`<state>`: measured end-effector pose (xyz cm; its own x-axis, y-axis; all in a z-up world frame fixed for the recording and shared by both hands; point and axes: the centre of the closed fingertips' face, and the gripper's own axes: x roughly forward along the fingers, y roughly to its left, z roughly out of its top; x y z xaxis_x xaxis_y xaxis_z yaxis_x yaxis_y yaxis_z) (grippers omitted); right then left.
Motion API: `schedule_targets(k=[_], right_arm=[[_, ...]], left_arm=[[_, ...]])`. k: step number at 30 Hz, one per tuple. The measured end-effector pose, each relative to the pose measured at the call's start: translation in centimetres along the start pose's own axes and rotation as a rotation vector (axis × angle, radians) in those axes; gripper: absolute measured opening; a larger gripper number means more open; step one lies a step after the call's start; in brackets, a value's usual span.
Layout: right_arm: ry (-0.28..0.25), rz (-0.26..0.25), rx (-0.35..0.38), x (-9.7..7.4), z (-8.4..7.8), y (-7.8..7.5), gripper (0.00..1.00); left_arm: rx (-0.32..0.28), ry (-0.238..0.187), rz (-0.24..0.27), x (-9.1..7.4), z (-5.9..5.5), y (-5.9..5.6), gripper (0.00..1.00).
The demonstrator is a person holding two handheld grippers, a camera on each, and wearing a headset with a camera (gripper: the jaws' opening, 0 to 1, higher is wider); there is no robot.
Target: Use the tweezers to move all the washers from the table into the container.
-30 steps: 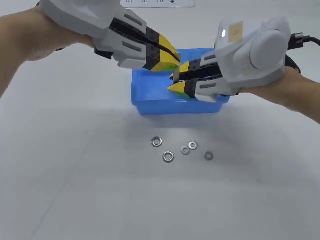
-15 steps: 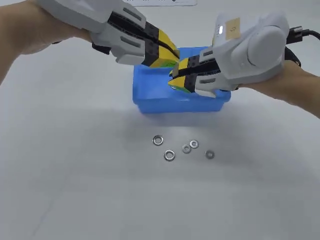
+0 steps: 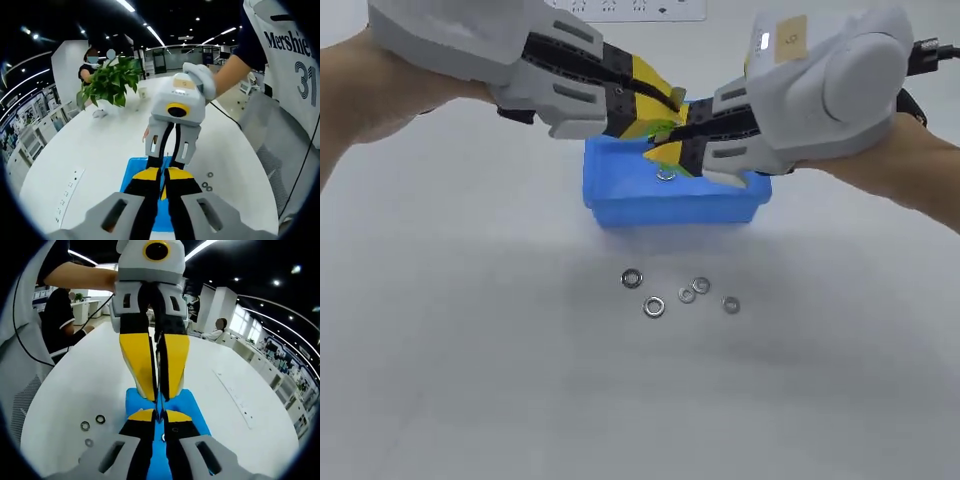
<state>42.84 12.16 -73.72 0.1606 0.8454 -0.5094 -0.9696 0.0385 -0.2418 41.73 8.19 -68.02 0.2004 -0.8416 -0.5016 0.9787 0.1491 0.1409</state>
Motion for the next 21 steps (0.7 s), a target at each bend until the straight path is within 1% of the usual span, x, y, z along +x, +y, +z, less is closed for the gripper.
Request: schedule_targets(k=[4,9,10,11,13,14,15,17,20,21], right_arm=[[-0.002,0.029,-0.026,-0.4,1.1,1.3,0.07],[-0.014,0.039,-0.070,-1.3,3.2,2.5,0.08],[-0.007,0.041,-0.101,-1.5,3.6,2.9,0.08],[-0.006,0.042,-0.107,-1.5,3.8,3.1,0.08],[0.000,0.053,-0.122,-1.7,4.4,3.9,0.08],[0.005,0.053,-0.136,-1.8,4.6,4.3,0.08],[0.006,0.058,-0.136,-1.9,4.8,4.7,0.08],[0.012,0.074,-0.143,-2.0,5.1,5.7,0.08],[0.022,0.094,-0.160,-2.0,5.2,7.3,0.08],[0.023,0.100,-0.160,-2.0,5.2,7.9,0.08]], left_arm=[[0.029,-0.003,-0.004,-0.9,0.4,-1.0,0.07],[0.052,-0.020,0.002,-2.6,2.0,-2.5,0.06],[0.054,-0.022,0.001,-2.9,2.2,-2.8,0.06],[0.060,-0.024,0.003,-3.2,2.5,-3.2,0.06],[0.059,-0.028,0.000,-3.7,2.8,-4.1,0.06],[0.059,-0.028,0.000,-3.8,2.9,-4.4,0.06],[0.055,-0.030,-0.002,-4.1,3.0,-5.0,0.06],[0.049,-0.029,-0.006,-4.3,3.1,-5.8,0.06],[0.034,-0.027,-0.014,-4.7,2.9,-7.4,0.06],[0.029,-0.026,-0.016,-4.7,2.8,-7.7,0.06]])
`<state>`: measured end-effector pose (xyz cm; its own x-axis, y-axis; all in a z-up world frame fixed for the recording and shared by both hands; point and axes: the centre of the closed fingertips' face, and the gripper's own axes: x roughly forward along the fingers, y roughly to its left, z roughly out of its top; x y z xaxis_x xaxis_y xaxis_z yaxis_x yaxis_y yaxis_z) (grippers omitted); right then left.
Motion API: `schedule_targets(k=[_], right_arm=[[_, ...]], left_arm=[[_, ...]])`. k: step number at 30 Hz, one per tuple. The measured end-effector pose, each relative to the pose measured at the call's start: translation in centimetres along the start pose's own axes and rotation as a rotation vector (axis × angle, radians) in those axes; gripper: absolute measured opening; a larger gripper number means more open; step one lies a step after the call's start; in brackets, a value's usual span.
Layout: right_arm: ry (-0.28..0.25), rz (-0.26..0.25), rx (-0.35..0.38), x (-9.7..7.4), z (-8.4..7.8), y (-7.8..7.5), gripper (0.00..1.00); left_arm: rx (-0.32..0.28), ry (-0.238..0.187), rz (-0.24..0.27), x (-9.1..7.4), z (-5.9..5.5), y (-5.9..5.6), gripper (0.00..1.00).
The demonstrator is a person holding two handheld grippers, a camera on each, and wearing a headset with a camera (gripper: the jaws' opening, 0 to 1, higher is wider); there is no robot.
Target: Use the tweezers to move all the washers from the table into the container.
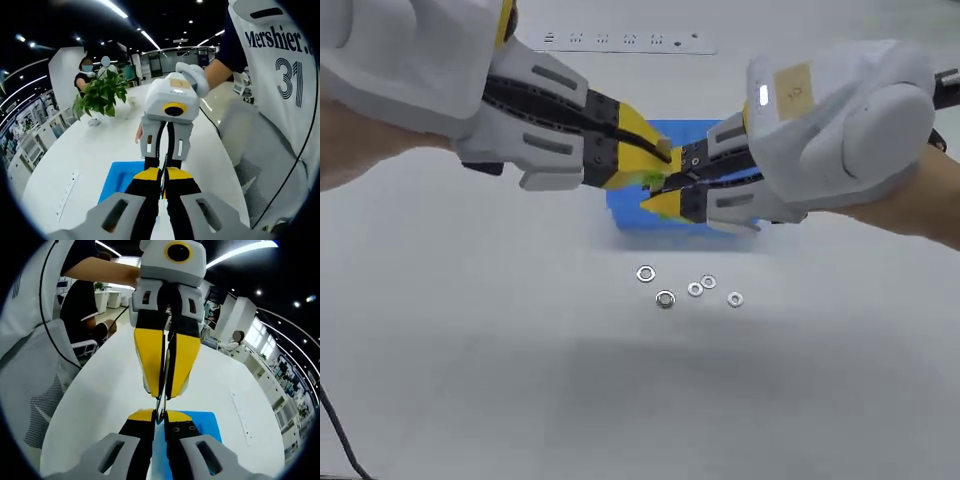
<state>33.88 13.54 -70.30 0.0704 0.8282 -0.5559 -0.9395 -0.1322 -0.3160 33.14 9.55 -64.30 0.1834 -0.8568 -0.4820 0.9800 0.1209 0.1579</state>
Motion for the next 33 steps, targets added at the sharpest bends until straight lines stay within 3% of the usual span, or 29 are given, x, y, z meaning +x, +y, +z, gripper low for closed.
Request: schedule_targets(k=[4,8,14,23,33], right_arm=[[-0.002,0.015,0.016,0.4,-0.2,2.2,0.08],[-0.018,0.038,0.036,1.0,-0.8,4.5,0.08],[0.025,0.057,0.057,1.4,-2.5,7.1,0.09],[0.052,0.055,0.063,1.3,-3.5,7.3,0.10],[0.079,0.034,0.096,1.6,-5.0,6.2,0.11]], left_arm=[[-0.021,0.007,-0.001,0.2,-0.5,-1.8,0.06],[-0.052,0.024,-0.018,0.8,-1.7,-3.8,0.06],[-0.096,0.026,-0.029,2.0,-3.1,-6.1,0.07],[-0.121,0.028,-0.025,2.5,-3.6,-6.4,0.07],[-0.128,0.038,-0.013,3.3,-4.5,-5.1,0.07]])
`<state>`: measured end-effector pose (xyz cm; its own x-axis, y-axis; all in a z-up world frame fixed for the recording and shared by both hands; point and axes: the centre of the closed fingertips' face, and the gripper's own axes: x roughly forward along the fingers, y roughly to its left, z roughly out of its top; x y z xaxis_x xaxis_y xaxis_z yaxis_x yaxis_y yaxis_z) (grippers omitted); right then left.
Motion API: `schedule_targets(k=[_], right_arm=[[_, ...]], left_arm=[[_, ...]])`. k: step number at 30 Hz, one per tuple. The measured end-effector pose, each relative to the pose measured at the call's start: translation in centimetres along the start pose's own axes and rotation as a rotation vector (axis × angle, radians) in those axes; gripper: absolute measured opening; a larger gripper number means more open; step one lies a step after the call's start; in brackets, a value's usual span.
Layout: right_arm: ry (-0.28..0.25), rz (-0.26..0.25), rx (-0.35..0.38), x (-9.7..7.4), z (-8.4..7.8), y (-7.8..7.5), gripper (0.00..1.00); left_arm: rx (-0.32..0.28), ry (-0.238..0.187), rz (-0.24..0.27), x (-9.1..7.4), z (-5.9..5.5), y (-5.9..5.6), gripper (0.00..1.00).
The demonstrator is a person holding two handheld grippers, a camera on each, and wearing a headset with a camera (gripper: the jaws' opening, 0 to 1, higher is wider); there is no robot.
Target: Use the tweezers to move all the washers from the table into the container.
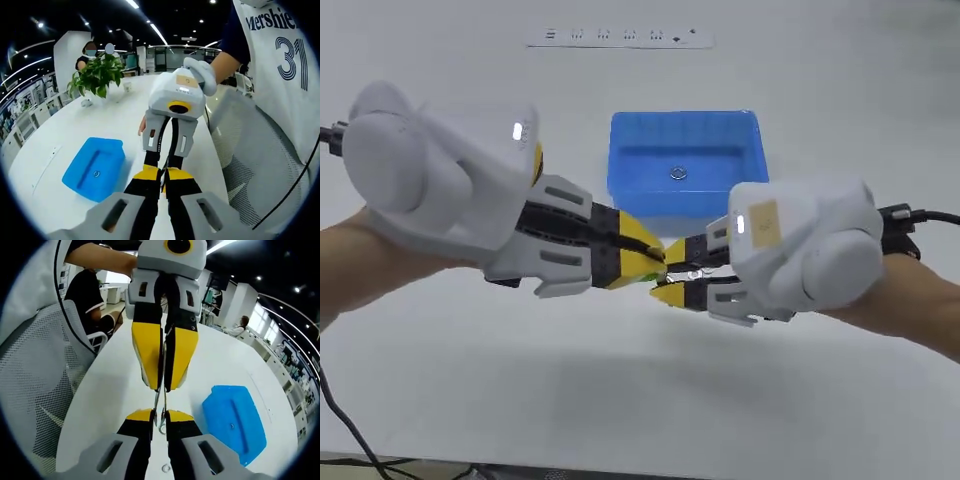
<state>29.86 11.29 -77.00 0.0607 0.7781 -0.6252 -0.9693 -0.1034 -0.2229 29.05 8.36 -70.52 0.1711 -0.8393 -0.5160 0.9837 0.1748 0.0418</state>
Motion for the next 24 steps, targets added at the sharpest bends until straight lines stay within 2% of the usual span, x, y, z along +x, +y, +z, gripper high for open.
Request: schedule_targets(k=[10,24], right_arm=[[0.002,0.018,0.045,0.5,-0.9,-0.1,0.11],[0.009,0.022,0.061,1.2,-1.5,-0.2,0.11]], left_arm=[[-0.016,0.008,-0.009,0.5,-0.8,0.4,0.07],[-0.011,0.027,-0.021,1.0,-1.6,0.7,0.07]])
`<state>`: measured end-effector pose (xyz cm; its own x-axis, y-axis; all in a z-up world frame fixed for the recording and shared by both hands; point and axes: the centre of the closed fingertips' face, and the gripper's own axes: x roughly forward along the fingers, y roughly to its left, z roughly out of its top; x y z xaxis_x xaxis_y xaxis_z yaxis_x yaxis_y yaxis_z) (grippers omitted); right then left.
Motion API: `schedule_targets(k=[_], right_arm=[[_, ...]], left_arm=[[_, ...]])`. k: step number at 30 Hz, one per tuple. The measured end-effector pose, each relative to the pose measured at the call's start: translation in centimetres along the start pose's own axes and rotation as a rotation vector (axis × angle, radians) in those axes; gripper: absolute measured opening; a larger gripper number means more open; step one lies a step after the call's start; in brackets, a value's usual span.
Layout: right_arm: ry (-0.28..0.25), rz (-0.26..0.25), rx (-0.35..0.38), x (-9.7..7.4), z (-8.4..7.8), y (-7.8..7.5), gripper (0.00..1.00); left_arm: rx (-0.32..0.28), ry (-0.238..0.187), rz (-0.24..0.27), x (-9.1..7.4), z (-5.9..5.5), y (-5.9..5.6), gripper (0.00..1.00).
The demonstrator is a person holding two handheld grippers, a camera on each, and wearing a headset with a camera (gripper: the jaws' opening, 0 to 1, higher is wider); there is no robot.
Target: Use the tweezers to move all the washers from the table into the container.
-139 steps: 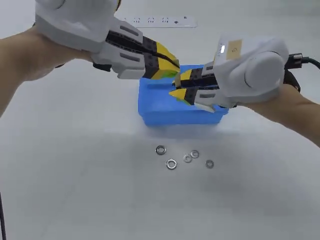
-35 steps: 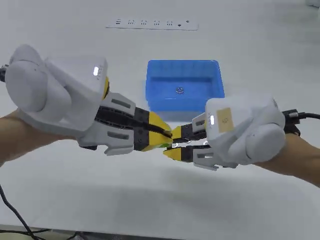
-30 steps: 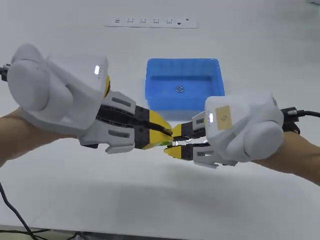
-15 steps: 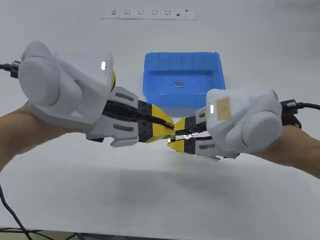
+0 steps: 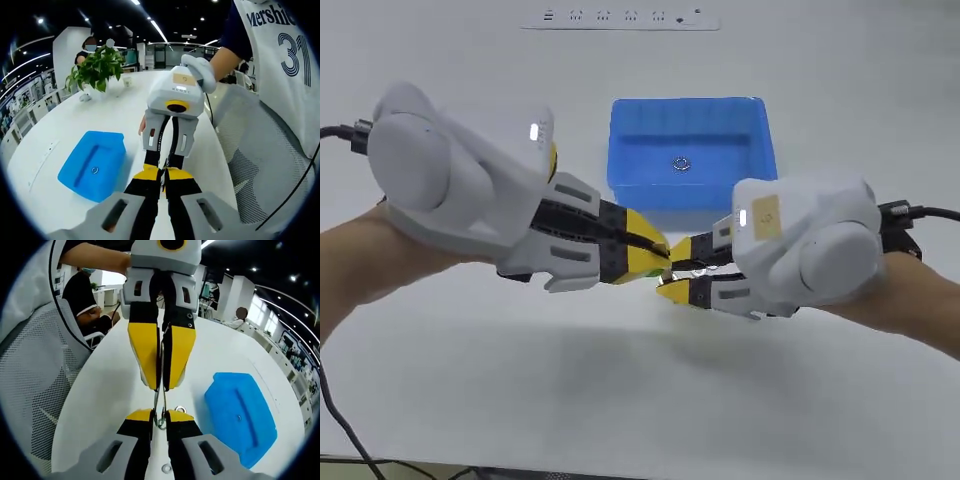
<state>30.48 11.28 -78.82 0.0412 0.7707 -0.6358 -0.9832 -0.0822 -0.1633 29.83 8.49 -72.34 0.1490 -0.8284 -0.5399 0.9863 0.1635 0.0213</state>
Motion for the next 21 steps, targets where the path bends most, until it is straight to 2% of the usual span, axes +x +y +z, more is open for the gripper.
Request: schedule_targets(k=[11,13,21], right_arm=[[-0.003,0.011,0.023,0.26,-0.22,-0.20,0.11],[-0.003,0.020,0.052,0.30,-0.24,-0.22,0.10],[-0.002,0.032,0.045,0.44,-0.18,-0.04,0.10]], left_arm=[[-0.031,-0.002,0.010,0.12,0.03,0.56,0.07],[-0.036,0.001,0.008,0.12,0.01,0.55,0.07],[-0.049,0.009,-0.010,-0.08,-0.20,0.40,0.07]])
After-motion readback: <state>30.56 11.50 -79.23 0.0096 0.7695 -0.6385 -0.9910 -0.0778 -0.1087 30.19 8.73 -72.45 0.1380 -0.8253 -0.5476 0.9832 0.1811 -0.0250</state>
